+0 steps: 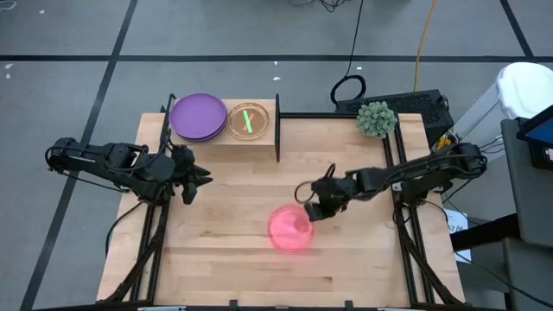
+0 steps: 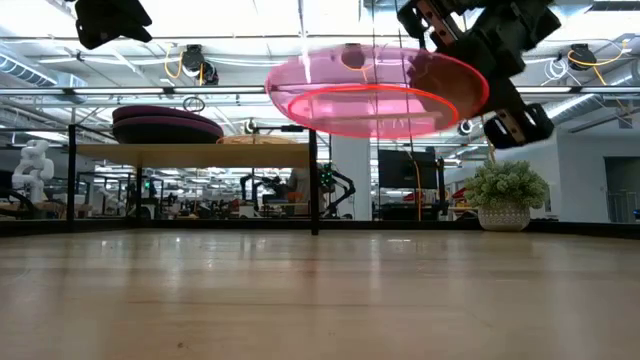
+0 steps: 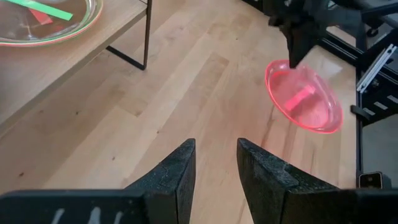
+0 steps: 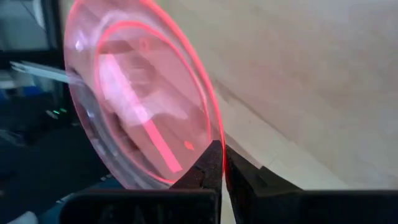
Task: Place and stack plates onto a shelf
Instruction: Stack the pink plate on the green plate
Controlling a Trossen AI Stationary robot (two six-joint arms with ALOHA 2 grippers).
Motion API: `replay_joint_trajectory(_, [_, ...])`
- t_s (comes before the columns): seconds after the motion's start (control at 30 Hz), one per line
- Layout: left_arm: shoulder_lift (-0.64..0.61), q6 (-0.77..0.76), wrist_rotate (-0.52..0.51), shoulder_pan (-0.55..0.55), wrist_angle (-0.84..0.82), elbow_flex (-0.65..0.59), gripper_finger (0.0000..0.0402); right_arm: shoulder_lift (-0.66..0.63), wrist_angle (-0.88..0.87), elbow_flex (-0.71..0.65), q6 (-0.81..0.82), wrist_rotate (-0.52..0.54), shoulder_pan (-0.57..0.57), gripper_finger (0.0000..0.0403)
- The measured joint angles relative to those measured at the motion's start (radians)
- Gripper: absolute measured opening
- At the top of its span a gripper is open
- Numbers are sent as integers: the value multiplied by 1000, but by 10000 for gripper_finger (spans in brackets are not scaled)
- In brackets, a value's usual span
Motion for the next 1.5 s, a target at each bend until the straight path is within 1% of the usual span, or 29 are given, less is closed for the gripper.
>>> replay_joint_trajectory(0.2, [0,15,-20,0,-1,0,122,-105,-124,0,-22,0,-103,0])
replay_joint_trajectory(0.27, [0,22,-42,0,-7,0,122,-135,-170,0,-12,-1,-131,0])
replay_joint_trajectory(0.43, [0,25,-95,1,-19,0,122,-192,-153,0,3,-2,-200,0])
replay_joint_trajectory(0.6, [0,25,-104,1,-29,0,122,-228,-116,11,34,-2,-254,0])
replay_joint_trajectory(0.67, [0,25,-105,1,-29,0,122,-229,-123,42,33,-2,-270,0])
replay_joint_trajectory(0.77, [0,19,-105,1,-28,0,122,-220,-154,129,1,2,-297,0])
replay_joint_trajectory(0.97, [0,23,-104,1,-28,0,122,-171,-305,314,-117,5,-356,0])
replay_joint_trajectory(1.1, [0,23,-105,1,-27,0,122,-142,-357,401,-178,5,-387,0])
replay_joint_trajectory(1.23, [0,19,-105,1,-27,0,122,-124,-377,449,-221,7,-403,0])
replay_joint_trajectory(1.43, [0,11,-105,1,-26,0,122,-127,-349,455,-224,35,-408,0])
replay_joint_trajectory(1.5, [0,19,-105,1,-26,0,122,-127,-312,455,-212,36,-408,0])
